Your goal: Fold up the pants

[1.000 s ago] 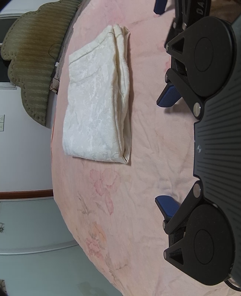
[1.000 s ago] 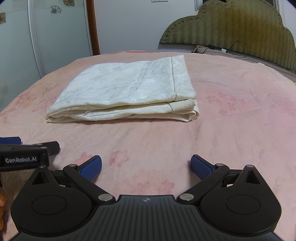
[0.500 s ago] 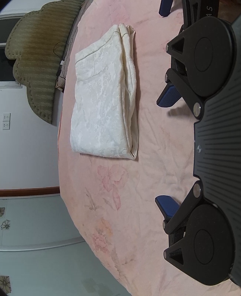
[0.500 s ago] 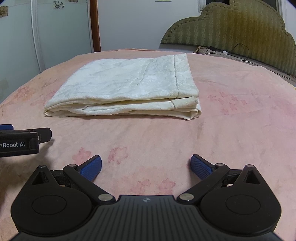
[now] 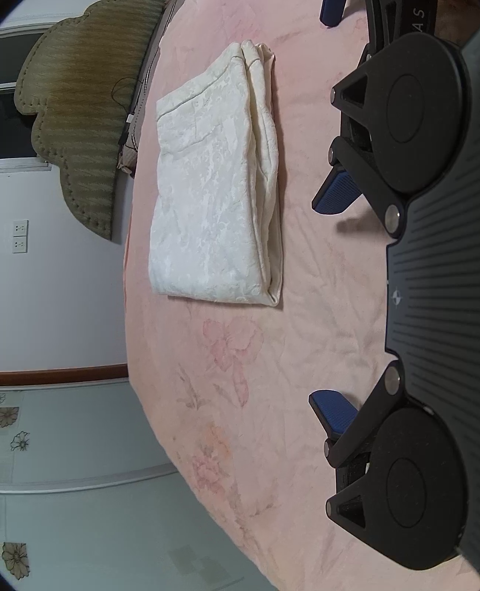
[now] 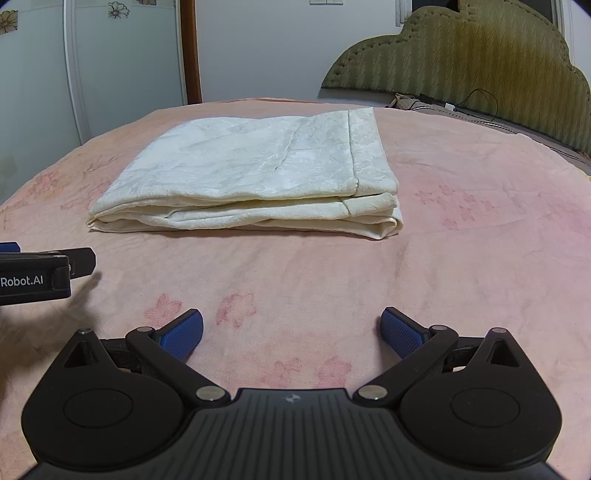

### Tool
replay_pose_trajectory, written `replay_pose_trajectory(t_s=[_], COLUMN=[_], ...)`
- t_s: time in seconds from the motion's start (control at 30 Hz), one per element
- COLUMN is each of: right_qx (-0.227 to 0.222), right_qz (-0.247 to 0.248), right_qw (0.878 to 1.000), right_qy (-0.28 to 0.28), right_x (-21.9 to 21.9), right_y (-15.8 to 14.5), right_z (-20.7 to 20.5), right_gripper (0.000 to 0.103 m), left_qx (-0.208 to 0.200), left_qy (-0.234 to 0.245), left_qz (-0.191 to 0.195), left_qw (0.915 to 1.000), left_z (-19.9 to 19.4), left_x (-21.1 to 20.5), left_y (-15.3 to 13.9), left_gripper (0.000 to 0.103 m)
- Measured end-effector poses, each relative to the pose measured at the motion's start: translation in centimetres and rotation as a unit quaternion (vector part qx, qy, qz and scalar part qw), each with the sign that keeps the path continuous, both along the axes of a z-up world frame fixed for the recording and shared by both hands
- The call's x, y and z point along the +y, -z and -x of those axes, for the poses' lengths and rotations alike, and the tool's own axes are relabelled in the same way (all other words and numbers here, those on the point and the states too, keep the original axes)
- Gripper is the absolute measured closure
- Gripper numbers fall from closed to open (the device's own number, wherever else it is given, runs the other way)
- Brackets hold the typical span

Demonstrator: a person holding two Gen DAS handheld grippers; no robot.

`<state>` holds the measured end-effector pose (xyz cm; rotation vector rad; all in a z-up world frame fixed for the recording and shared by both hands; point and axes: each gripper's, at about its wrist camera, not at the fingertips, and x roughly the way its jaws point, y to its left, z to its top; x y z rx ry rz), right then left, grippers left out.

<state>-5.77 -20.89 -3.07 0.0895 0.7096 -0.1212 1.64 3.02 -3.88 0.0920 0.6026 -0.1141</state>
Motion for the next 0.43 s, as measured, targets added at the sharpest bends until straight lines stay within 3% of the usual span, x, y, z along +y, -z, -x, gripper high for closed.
replay_pose_trajectory(t_s=[0.43], right_qx=[0.000], right_qz=[0.000], right_qw=[1.000], right_qy=[0.000], right_x=[0.04], right_y=[0.02], right_z=[-0.01], right_gripper=[0.000], left_qx=[0.014], left_qy=[-0.009], left_qz=[0.015], left_qw=[0.9997], left_z=[-0.24], left_x=[0.76], left_y=[-0.06], left_gripper=[0.000])
